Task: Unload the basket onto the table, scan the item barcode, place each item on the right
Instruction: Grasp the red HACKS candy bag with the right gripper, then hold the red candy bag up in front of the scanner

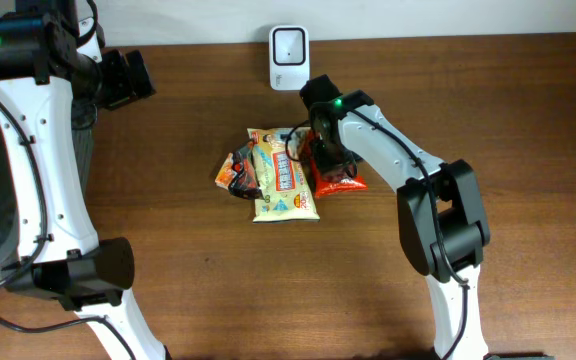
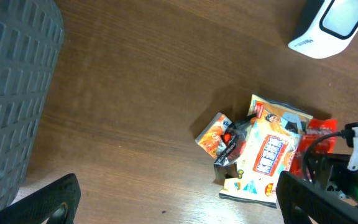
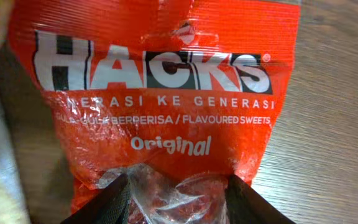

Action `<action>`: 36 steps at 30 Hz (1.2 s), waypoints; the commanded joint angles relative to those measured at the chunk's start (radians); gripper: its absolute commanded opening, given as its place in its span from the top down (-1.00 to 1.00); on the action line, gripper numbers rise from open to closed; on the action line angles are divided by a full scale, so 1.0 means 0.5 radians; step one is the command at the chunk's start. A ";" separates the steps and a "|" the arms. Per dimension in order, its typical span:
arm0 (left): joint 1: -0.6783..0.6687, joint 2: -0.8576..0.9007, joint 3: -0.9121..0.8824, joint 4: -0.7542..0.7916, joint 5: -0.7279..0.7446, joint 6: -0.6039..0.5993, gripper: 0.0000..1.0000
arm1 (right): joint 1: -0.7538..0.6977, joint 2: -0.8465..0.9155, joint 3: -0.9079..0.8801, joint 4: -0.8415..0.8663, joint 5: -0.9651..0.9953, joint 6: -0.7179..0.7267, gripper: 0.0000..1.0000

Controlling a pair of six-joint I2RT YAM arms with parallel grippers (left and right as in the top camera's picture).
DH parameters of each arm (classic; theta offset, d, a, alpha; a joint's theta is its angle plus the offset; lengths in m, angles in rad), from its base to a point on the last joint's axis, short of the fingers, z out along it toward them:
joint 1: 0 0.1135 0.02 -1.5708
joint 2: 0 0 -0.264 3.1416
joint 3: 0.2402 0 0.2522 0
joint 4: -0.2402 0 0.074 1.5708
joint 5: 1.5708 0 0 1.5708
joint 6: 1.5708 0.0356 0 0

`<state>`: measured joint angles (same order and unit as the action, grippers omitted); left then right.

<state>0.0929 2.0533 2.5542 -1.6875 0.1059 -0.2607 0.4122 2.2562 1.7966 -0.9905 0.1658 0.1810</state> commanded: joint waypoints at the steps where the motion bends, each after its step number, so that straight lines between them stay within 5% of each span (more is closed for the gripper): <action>1: 0.004 -0.011 0.006 -0.001 0.020 0.024 -0.98 | -0.135 0.077 -0.055 -0.031 0.172 0.083 0.03; 8: 0.004 -0.011 0.006 -0.002 0.020 0.024 -0.99 | -0.240 0.076 0.113 -0.205 -0.084 0.074 0.04; 14: 0.004 -0.011 0.005 -0.001 0.020 0.024 -0.98 | -0.240 0.081 -0.053 -0.140 -0.257 0.128 -0.17; 15: 0.004 -0.011 0.005 -0.002 0.020 0.024 -0.98 | -0.240 0.081 -0.082 -0.128 -0.258 0.128 -0.09; 16: 0.004 -0.011 0.006 -0.002 0.020 0.024 -0.98 | -0.240 0.080 -0.085 -0.130 -0.259 0.130 0.31; 19: 0.004 -0.011 0.005 -0.002 0.020 0.024 -0.98 | -0.240 0.079 -0.035 -0.131 -0.258 0.161 0.92; 27: 0.004 -0.011 0.006 -0.002 0.020 0.024 -0.98 | -0.240 0.079 0.480 -0.118 -0.259 0.166 0.92; 36: 0.004 -0.011 0.005 -0.002 0.020 0.024 -0.98 | -0.190 0.085 0.704 1.116 -0.310 0.163 0.92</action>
<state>0.0929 2.0533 2.5542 -1.6882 0.1059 -0.2607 0.2962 2.2974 2.1281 -0.5678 0.0193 0.2592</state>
